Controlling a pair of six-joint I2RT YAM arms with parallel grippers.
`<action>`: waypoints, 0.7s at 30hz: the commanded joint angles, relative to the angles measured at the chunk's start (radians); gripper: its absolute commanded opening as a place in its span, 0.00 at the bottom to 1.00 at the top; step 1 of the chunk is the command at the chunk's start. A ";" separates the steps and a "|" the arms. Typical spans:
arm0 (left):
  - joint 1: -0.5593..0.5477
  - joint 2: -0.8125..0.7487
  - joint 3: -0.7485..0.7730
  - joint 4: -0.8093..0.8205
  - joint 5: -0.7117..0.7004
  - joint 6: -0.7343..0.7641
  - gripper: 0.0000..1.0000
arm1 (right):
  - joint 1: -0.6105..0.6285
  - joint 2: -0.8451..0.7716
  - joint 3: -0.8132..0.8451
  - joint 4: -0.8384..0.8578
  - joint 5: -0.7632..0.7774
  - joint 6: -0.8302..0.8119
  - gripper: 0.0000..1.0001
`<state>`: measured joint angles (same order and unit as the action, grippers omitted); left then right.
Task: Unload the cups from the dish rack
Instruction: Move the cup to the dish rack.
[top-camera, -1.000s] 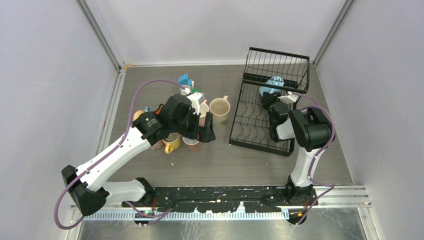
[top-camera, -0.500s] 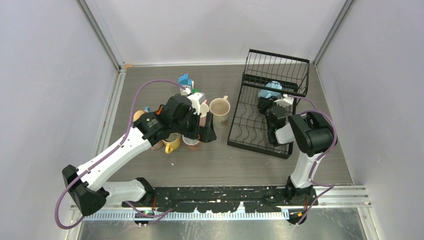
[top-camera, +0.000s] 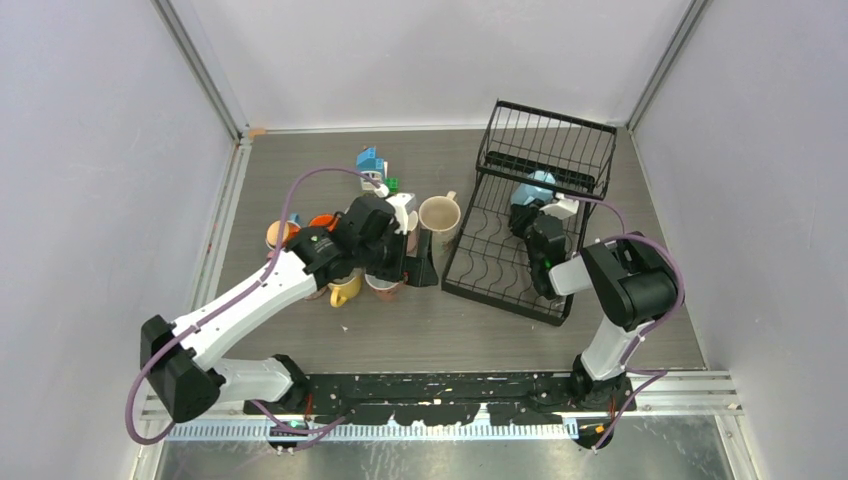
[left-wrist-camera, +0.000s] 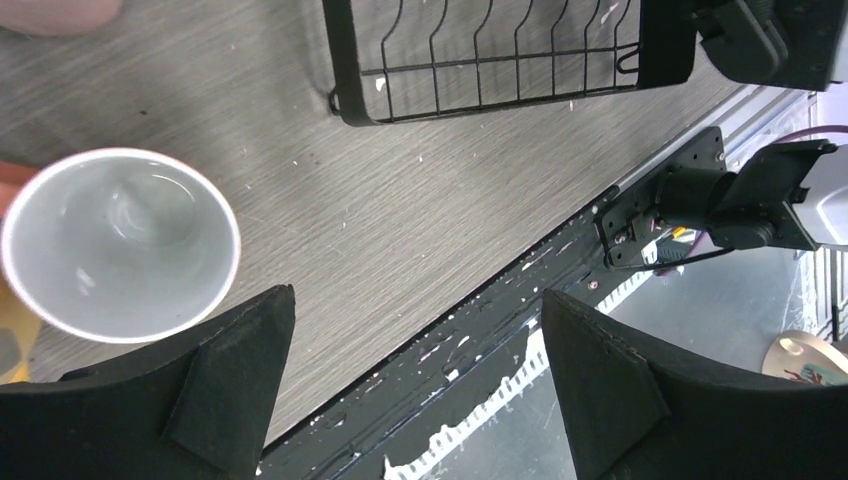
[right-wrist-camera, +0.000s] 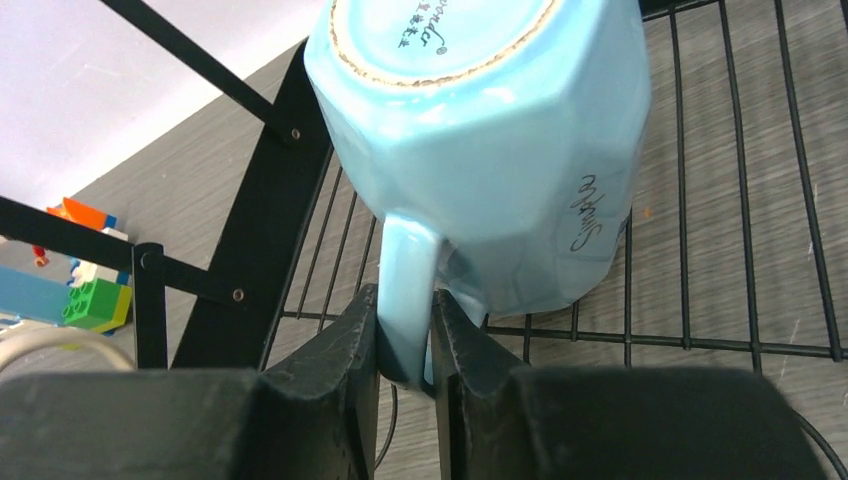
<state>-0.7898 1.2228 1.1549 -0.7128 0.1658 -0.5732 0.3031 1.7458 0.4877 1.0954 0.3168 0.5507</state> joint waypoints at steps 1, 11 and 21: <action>0.005 0.032 -0.055 0.132 0.062 -0.055 0.92 | 0.024 -0.071 -0.003 -0.067 0.055 -0.101 0.13; -0.027 0.158 -0.131 0.295 0.014 -0.152 0.72 | 0.054 -0.136 -0.020 -0.179 0.094 -0.127 0.11; -0.078 0.257 -0.152 0.369 -0.052 -0.214 0.51 | 0.073 -0.192 -0.038 -0.241 0.094 -0.141 0.11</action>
<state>-0.8497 1.4654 1.0138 -0.4168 0.1616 -0.7544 0.3576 1.6230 0.4492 0.9176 0.3504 0.5362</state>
